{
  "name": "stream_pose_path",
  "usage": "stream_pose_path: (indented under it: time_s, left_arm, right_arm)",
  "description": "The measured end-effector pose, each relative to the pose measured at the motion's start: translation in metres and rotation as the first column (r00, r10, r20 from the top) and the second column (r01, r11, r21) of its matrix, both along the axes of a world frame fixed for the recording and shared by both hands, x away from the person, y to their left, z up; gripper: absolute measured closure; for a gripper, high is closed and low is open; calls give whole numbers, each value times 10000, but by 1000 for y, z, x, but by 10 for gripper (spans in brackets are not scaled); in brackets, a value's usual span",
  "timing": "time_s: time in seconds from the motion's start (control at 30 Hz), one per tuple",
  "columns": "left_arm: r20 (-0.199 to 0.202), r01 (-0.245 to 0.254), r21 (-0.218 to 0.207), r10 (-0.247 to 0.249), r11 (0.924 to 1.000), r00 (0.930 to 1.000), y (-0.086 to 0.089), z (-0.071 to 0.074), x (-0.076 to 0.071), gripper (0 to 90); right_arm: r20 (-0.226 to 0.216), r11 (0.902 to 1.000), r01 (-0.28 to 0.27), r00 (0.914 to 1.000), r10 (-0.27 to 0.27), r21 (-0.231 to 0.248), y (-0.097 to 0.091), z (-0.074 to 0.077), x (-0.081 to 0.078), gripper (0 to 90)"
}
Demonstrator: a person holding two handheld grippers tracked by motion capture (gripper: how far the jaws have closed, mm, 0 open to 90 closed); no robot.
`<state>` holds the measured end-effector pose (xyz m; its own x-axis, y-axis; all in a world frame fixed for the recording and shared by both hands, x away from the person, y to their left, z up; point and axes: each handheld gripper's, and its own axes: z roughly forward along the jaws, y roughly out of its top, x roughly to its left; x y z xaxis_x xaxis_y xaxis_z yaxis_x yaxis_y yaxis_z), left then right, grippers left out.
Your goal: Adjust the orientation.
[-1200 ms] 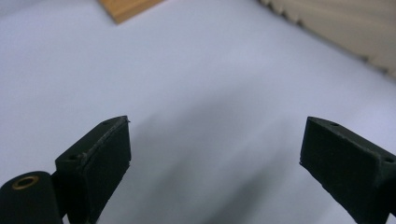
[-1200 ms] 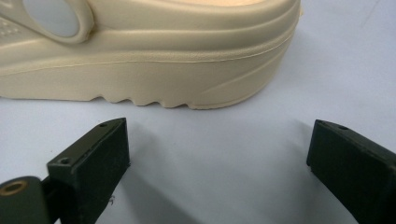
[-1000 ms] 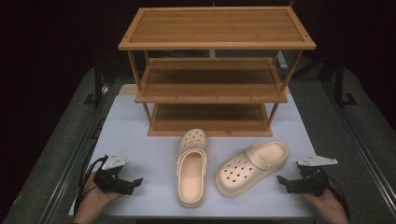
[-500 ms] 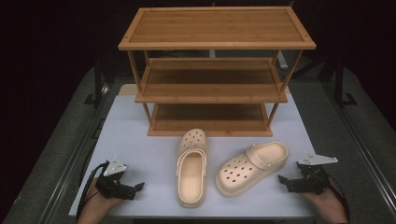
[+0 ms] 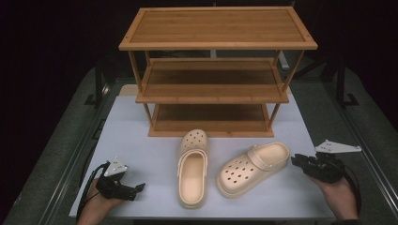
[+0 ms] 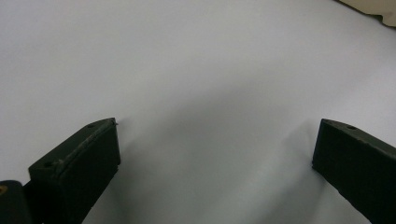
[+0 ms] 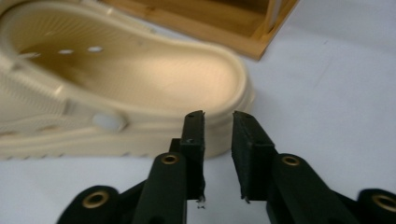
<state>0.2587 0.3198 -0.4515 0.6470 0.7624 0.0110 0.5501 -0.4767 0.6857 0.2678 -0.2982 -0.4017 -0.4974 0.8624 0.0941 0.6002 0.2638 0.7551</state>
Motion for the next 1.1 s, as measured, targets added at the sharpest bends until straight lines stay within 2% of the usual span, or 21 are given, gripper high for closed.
stream_pose_path:
  time_s: [0.03,0.07,0.1,0.17,0.3,0.47,0.67,0.8,0.83,0.97,1.1]
  left_arm:
    - [8,-4,-6,4,10000,10000,0,0,0,3]
    - [18,-2,-7,2,10000,10000,0,0,0,3]
    - [18,-2,-7,2,10000,10000,0,0,0,3]
    - [22,1,-11,-1,10000,10000,0,0,0,3]
    - [19,-7,-23,7,10000,10000,0,0,0,3]
    - [19,-7,-24,7,10000,10000,0,0,0,3]
    - [24,-4,-25,4,10000,10000,0,0,0,3]
    - [13,-4,-16,4,10000,10000,0,0,0,3]
    - [10,-2,-15,2,10000,10000,0,0,0,3]
    - [6,0,-16,0,10000,10000,0,0,0,3]
    - [5,2,-19,-2,10000,10000,0,0,0,3]
  right_arm:
    - [0,10000,0,10000,0,0,0,0,0,722]
    - [119,9999,95,9999,-94,-38,1,4,9,713]
    - [119,9999,95,9999,-94,-38,1,4,9,713]
    - [150,9999,169,9997,-169,-2,3,7,21,714]
    - [17,9998,209,9998,-209,-68,6,7,34,714]
    - [-286,9997,204,9994,-208,-155,13,-1,54,733]
    - [-563,9989,102,9983,-128,-467,19,-9,59,759]
    - [-351,9988,136,9993,-152,-467,17,-12,57,814]
    - [-284,9981,124,9995,-141,-597,18,-12,56,820]
    - [-179,9963,38,9998,-54,-863,20,-10,55,829]
    - [-178,9965,39,9998,-54,-829,17,-8,54,831]
